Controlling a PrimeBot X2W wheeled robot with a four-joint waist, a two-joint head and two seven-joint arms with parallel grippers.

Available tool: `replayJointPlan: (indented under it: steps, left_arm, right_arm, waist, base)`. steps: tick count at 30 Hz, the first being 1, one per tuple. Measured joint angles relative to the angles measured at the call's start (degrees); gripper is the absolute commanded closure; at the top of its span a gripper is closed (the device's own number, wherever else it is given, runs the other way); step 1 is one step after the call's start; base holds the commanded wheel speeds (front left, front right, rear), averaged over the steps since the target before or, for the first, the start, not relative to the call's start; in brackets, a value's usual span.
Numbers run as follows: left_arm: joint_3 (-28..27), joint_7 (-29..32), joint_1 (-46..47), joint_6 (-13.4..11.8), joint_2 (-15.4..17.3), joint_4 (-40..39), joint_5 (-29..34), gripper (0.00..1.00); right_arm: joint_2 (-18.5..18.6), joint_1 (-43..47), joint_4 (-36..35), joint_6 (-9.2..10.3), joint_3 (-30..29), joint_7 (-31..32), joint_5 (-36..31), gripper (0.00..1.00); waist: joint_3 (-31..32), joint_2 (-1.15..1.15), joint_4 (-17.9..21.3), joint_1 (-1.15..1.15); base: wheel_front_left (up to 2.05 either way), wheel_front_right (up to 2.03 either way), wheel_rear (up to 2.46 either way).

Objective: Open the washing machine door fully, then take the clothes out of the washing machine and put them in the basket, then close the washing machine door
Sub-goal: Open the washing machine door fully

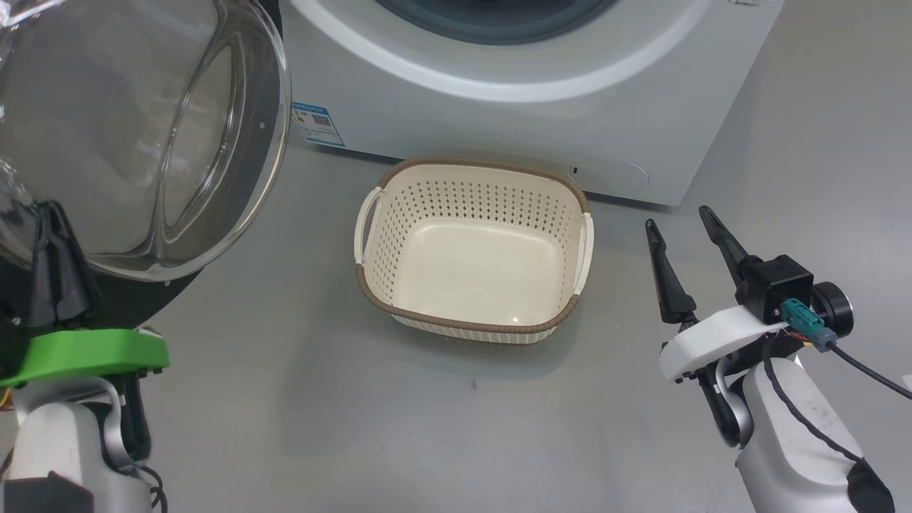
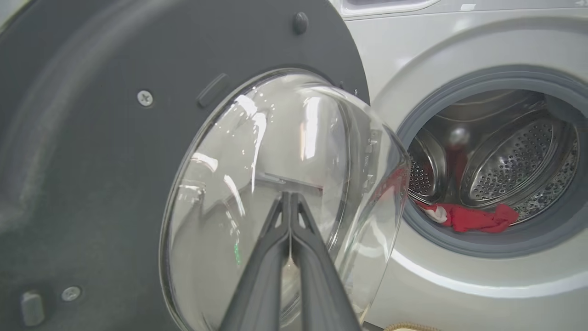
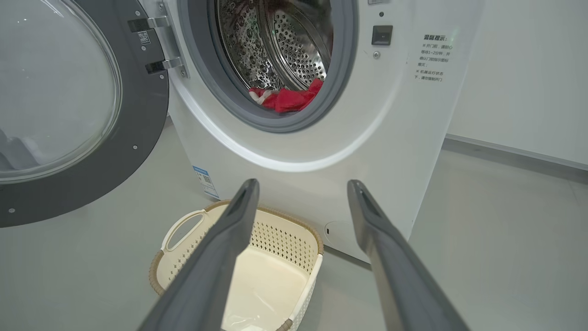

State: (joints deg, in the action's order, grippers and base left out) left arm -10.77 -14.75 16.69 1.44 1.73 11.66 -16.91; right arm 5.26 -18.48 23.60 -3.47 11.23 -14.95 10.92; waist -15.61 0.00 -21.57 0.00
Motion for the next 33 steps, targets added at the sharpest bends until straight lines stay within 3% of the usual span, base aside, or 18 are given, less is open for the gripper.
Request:
replayJointPlan:
  steps: [3, 4, 5, 6, 7, 16, 33]
  left_arm:
    - [2.03, 0.00, -0.98, 1.66, -0.11, -1.42, 0.87, 1.00]
    - [2.64, 0.00, -1.45, 2.08, -0.19, -1.80, 1.19, 0.87]
    - [3.38, 0.00, -1.97, 2.52, -0.21, -2.10, 1.45, 0.68]
    - [4.98, 0.00, -3.13, 2.97, -0.23, -2.33, 2.14, 0.04]
    - [5.65, 0.00, -3.87, 2.98, -0.25, -2.37, 2.31, 0.00]
    - [8.16, 0.00, -7.69, 3.72, -0.25, -2.66, 2.52, 0.00]
    - [8.84, 0.01, -11.98, 4.09, -0.14, -3.68, 3.19, 0.00]
  right_arm:
    - [-0.18, 0.04, -0.01, -0.01, 0.02, 0.00, 0.05, 0.00]
    - [-0.30, 0.04, -0.01, -0.01, 0.03, 0.00, 0.05, 0.00]
    - [-0.44, 0.05, -0.01, -0.01, 0.05, 0.00, 0.07, 0.00]
    - [-0.78, 0.11, -0.04, -0.01, 0.19, 0.00, 0.07, 0.00]
    - [-0.93, 0.13, -0.08, -0.02, 0.25, 0.01, 0.08, 0.00]
    - [-1.29, 0.47, -0.24, -0.47, 0.27, 0.00, 0.59, 0.00]
    - [-1.76, 4.66, -3.33, -0.34, -1.57, 0.00, 1.68, 0.00]
  waist:
    - [0.59, 0.00, 0.66, 0.00]
    - [0.77, 0.00, 0.93, 0.00]
    - [0.97, 0.00, 1.23, 0.00]
    - [1.38, 0.00, 1.90, 0.00]
    - [1.59, 0.00, 2.28, 0.00]
    - [3.30, 0.00, 6.29, 0.00]
    - [6.06, 0.00, 18.21, 0.00]
  base:
    - [0.00, 0.00, 0.00]
    - [0.00, 0.00, 0.00]
    - [0.00, 0.00, 0.00]
    - [0.00, 0.00, 0.00]
    - [0.00, 0.00, 0.00]
    - [0.00, 0.00, 0.00]
    - [0.00, 0.00, 0.00]
